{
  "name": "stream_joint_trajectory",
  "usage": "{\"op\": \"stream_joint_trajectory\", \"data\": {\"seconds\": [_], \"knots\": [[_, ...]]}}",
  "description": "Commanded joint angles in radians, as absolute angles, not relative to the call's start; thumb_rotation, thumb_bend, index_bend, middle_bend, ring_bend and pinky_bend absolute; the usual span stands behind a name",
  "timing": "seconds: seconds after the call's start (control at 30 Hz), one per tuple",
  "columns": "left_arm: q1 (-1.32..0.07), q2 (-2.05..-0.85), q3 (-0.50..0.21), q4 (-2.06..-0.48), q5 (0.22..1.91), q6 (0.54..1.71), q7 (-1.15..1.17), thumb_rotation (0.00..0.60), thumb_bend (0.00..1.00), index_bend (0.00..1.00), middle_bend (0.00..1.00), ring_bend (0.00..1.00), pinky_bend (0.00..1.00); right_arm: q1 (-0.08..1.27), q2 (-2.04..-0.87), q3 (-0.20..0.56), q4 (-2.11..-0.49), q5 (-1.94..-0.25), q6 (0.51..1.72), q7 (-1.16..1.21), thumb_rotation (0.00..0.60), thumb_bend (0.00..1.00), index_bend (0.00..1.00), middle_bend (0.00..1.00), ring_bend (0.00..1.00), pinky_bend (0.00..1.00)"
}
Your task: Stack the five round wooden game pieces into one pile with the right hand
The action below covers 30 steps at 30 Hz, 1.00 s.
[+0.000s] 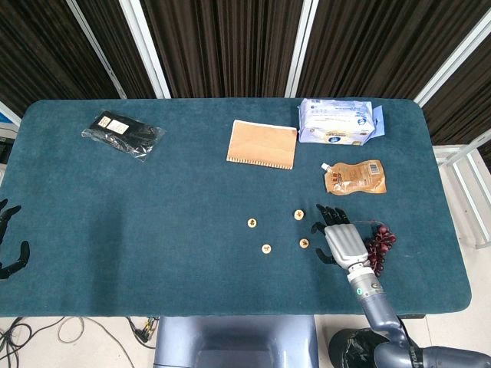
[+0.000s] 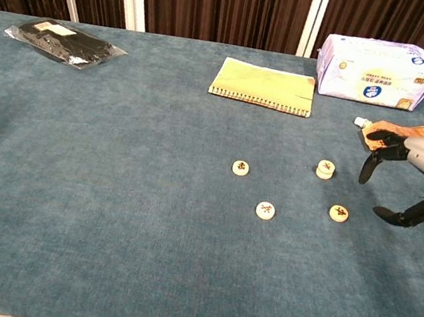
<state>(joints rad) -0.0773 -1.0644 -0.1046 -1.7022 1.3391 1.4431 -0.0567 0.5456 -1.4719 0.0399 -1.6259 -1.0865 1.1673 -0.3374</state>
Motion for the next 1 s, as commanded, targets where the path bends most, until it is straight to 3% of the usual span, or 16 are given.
{"op": "stream_joint_trajectory", "data": {"seconds": [0.03, 1.0], "knots": [[-0.078, -1.064, -0.105, -1.702, 1.338, 1.442, -0.058, 0.6, 0.49, 0.14, 0.0, 0.0, 0.0, 0.543, -1.487, 0.043, -1.615, -1.081, 1.154, -0.342, 0.6, 0.42, 0.39, 0.0, 0.0, 0.0], [-0.079, -1.064, -0.106, -1.701, 1.334, 1.437, -0.061, 0.6, 0.49, 0.14, 0.0, 0.0, 0.0, 0.546, -1.591, 0.101, -1.5, -1.023, 1.07, -0.358, 0.6, 0.42, 0.39, 0.0, 0.0, 0.0]]}}
